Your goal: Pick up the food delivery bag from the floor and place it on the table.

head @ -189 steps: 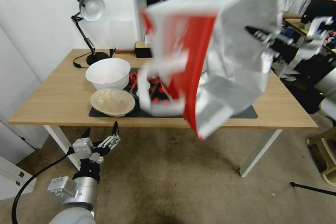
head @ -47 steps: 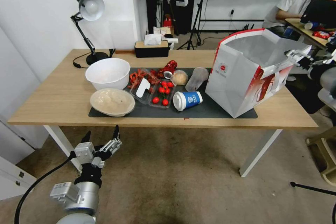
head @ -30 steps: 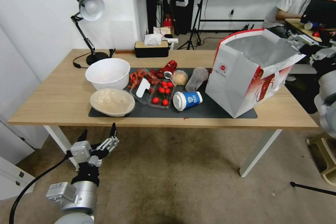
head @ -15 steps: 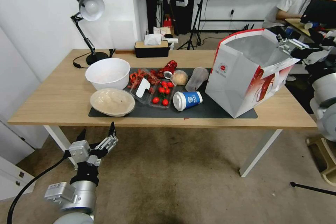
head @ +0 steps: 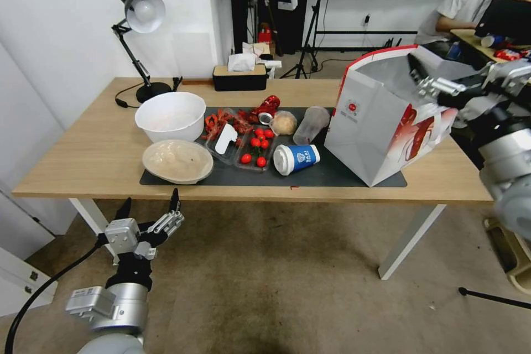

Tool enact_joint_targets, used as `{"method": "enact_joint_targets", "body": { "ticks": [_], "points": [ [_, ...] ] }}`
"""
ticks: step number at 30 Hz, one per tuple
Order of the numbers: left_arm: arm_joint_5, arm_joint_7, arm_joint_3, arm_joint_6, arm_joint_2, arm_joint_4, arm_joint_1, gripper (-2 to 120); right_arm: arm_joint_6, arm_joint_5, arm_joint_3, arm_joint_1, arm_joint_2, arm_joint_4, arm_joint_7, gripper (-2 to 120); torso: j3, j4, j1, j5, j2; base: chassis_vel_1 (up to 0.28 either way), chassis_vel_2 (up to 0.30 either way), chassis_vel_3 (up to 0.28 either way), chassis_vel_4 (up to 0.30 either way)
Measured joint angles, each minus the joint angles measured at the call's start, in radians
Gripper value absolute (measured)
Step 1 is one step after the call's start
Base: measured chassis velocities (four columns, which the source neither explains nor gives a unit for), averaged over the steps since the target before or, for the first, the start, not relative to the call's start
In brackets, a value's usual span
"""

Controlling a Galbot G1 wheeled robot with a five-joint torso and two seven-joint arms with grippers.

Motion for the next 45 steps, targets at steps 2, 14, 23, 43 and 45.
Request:
{"method": "enact_joint_targets", "body": {
  "ticks": [2, 14, 23, 43, 45],
  "points": [
    [0.002, -0.001, -0.001, 0.0, 0.002, -0.004, 0.002, 100, 0.0, -0.024, -0.007, -0.017, 0.019, 0.02, 0.001, 100, 0.0, 0.0, 0.0, 0.0002, 0.0, 0.0, 0.0, 0.0, 0.0],
    [0.018, 0.002, -0.004, -0.02, 0.01, 0.002, 0.01, 100, 0.052, -0.397, -0.075, -0.356, 0.247, 0.133, 0.162, 100, 0.0, -0.0003, 0.0, 0.0002, 0.0, 0.0, 0.0, 0.0, 0.0],
    [0.023, 0.012, 0.001, -0.02, 0.013, 0.016, 0.014, 100, 0.064, -0.591, -0.238, -0.462, 0.364, 0.105, 0.37, 100, 0.0, -0.0001, 0.0, 0.0, 0.0, 0.0, 0.0, 0.0, 0.0],
    [0.044, 0.031, 0.027, -0.017, -0.008, 0.056, 0.029, 100, 0.06, -0.69, -0.467, -0.45, 0.449, 0.0, 0.457, 100, 0.0, 0.0, 0.0, 0.0002, 0.0, 0.0, 0.0, 0.0, 0.0],
    [0.044, 0.034, 0.028, -0.016, -0.009, 0.059, 0.029, 100, 0.06, -0.687, -0.469, -0.445, 0.448, 0.0, 0.452, 100, 0.0, 0.0, 0.0, 0.0002, 0.0, 0.0, 0.0, 0.0, 0.0]
  ]
}}
